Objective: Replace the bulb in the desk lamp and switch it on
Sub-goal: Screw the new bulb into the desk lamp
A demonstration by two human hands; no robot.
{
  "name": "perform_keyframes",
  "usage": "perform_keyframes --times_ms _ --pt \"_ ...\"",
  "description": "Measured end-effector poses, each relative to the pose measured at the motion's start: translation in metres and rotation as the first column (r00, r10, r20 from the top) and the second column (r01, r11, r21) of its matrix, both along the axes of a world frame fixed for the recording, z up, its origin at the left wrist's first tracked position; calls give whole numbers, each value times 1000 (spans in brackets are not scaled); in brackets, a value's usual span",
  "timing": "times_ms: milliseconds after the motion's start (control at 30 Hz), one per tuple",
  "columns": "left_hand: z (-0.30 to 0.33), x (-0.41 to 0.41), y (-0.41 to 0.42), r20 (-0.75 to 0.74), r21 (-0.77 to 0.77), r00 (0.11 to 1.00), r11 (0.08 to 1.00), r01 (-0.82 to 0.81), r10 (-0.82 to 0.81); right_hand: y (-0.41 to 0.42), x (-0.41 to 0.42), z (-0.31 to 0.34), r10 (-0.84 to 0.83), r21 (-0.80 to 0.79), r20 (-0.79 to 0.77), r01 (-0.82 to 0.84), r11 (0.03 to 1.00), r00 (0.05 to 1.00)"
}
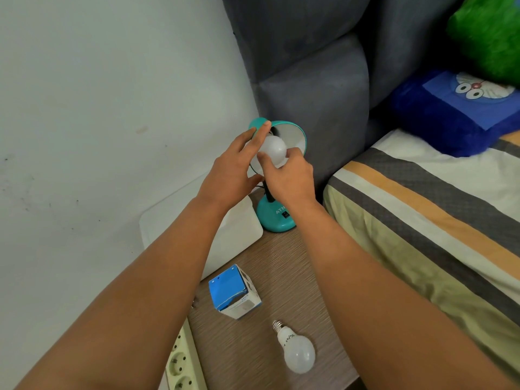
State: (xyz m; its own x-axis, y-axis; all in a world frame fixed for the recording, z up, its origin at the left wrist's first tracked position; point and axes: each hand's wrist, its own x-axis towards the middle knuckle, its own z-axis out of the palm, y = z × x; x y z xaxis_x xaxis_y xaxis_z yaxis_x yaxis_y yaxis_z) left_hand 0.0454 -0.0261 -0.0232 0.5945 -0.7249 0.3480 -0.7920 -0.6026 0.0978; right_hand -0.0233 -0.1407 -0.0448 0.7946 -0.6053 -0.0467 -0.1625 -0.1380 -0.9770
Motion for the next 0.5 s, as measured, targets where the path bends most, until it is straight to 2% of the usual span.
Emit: perform_keyframes --times_ms 333,500 --pt "-1 -3 1 -7 -11 1000 1000 -2 1 -1 0 4 35 56 -133 -28 998 990" --pt "-1 -4 1 -5 -13 1000 1000 -15 15 -3 -1 9 85 197 -162 -52 979 983"
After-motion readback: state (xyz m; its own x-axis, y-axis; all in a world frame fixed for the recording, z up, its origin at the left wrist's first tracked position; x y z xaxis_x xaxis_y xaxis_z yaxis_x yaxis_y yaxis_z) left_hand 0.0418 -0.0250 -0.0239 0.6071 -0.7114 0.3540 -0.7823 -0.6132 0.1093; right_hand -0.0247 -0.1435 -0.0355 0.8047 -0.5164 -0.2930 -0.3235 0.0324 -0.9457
